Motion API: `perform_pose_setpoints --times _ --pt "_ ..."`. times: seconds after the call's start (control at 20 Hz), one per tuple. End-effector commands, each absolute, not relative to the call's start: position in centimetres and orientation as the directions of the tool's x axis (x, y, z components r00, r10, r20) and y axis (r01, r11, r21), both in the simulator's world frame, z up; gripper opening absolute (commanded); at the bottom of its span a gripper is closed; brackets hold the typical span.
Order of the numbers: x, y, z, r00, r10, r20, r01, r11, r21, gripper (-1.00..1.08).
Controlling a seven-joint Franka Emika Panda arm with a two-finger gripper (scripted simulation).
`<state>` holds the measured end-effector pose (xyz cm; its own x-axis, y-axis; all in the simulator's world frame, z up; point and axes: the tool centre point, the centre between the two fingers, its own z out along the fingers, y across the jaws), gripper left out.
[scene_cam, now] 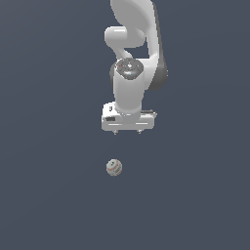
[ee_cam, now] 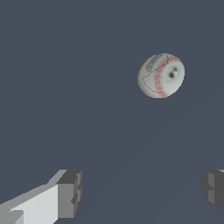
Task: Pick up the object and move it to a goal position.
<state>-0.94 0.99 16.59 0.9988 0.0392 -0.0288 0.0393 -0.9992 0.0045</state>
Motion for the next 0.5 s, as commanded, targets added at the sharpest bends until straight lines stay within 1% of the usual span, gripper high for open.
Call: perform_pose_setpoints --times 0.0,0.15,0.45 --pt "-0.9 1.0 16.6 0.999 0.039 -0.029 0.039 -0.999 0.004 1.00" --pt "-0.9 1.6 16.7 0.999 0.040 -0.024 0.040 -0.999 0.000 1.00" --pt "-0.8 4.4 17.4 0.999 0.054 -0.005 0.054 -0.998 -0.020 1.00"
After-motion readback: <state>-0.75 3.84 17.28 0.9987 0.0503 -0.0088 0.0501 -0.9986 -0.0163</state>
